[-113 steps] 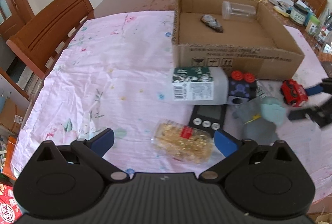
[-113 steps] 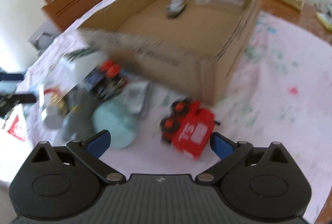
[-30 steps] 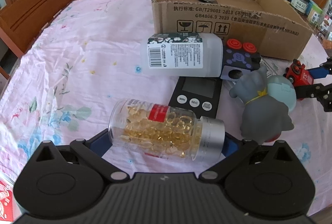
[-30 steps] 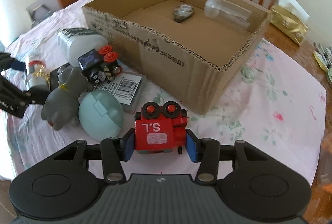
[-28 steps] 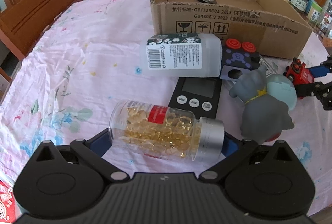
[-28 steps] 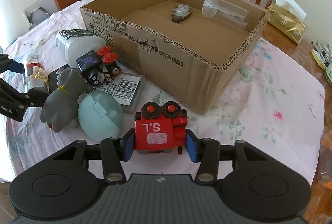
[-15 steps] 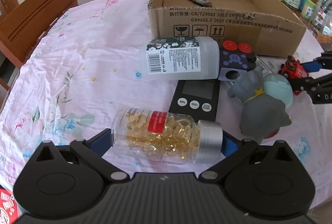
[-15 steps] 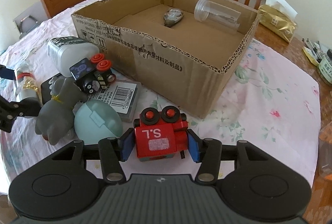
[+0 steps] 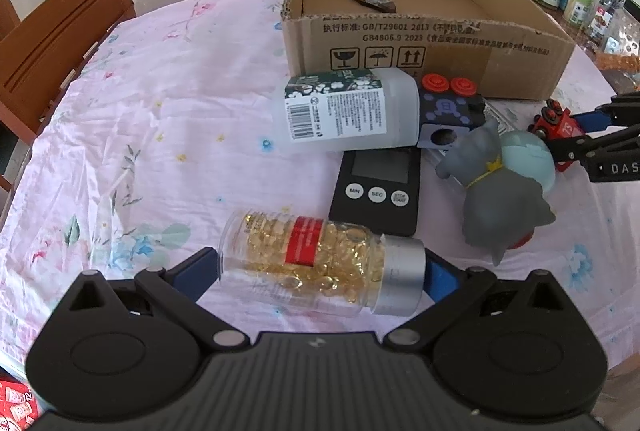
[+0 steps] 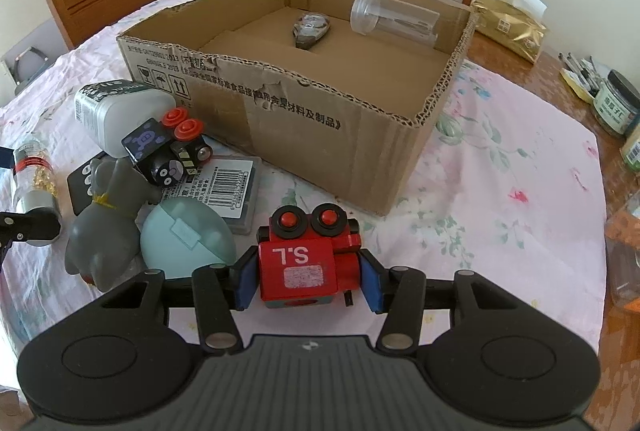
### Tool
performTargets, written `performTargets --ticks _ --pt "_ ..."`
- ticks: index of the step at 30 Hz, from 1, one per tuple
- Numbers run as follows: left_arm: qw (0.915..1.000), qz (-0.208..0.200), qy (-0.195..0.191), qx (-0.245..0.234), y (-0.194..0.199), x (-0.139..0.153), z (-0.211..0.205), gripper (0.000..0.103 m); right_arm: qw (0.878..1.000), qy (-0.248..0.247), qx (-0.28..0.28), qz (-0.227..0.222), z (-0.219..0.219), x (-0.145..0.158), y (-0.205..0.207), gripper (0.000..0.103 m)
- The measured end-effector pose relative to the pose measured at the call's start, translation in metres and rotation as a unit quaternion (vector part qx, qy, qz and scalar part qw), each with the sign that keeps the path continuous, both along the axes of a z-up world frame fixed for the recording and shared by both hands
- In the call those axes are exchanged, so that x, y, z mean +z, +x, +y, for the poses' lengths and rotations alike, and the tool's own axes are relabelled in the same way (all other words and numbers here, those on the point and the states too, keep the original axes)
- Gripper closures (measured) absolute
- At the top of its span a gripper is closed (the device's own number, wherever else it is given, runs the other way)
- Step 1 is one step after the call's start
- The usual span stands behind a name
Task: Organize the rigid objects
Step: 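Grasp the gold capsule bottle with silver cap using the left tool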
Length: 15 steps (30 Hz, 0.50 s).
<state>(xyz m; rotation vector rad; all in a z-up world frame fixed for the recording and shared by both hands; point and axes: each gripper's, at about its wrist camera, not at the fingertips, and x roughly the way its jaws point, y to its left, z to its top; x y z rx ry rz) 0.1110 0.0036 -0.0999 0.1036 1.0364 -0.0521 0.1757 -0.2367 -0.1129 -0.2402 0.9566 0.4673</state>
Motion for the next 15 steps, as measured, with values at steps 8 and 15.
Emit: performTargets --ticks 8,15 --pt "0.9998 -0.002 0.003 -0.019 0.0008 0.0020 0.0013 0.001 1.000 -0.003 -0.005 0.002 0.0001 0.0003 -0.0026 0.047" --pt "0.9992 -0.002 -0.004 -0.039 0.0006 0.0047 0.0054 0.006 1.000 -0.005 -0.008 0.005 -0.0001 0.0008 -0.0030 0.047"
